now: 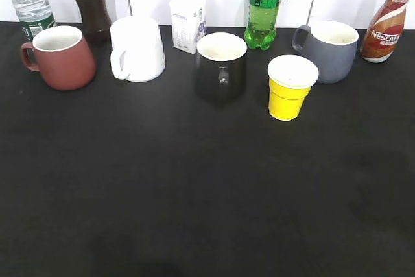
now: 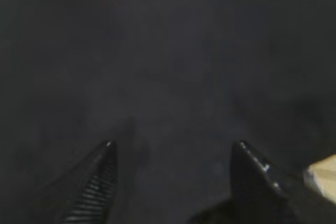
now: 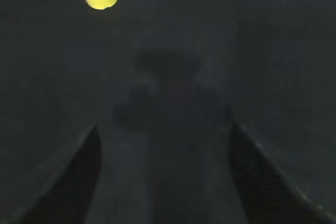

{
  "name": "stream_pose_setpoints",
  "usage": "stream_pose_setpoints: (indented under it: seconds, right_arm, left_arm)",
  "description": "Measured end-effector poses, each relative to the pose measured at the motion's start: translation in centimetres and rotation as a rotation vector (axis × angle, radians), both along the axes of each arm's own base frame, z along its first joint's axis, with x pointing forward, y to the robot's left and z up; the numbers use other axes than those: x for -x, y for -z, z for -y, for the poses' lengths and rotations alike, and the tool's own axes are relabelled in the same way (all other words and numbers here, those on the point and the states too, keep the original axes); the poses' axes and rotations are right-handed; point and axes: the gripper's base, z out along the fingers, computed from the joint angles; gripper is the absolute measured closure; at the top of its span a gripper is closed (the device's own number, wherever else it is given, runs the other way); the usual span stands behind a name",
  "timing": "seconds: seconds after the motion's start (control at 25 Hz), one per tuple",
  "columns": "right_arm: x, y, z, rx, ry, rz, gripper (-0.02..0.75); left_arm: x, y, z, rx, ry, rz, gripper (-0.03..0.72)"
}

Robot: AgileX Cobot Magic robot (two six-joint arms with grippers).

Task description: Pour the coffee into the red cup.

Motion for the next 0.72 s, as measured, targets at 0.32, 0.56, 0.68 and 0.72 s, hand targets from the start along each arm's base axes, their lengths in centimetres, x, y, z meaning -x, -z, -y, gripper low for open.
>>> stream_pose_setpoints:
  seconds: [0.32, 0.56, 0.68, 0.72]
  right_arm:
    - [6.5, 7.4, 1.7, -0.006, 0.002, 0.066, 0.148]
    - [6.3, 7.7, 1.6, -0.008, 0.002, 0.076, 0.148]
    - [6.3, 7.7, 1.6, -0.009, 0.002, 0.077, 0.148]
    - [6.3, 7.7, 1.6, -0.009, 0.002, 0.077, 0.148]
  left_arm:
    - [3.6, 6.9, -1.8, -0.004, -0.001, -0.005, 0.185]
    - [2.5, 7.6, -1.3, 0.034, 0.002, 0.073, 0.197]
    - [2.4, 7.6, -1.2, 0.039, 0.002, 0.084, 0.198]
    - [2.4, 7.6, -1.2, 0.039, 0.002, 0.084, 0.198]
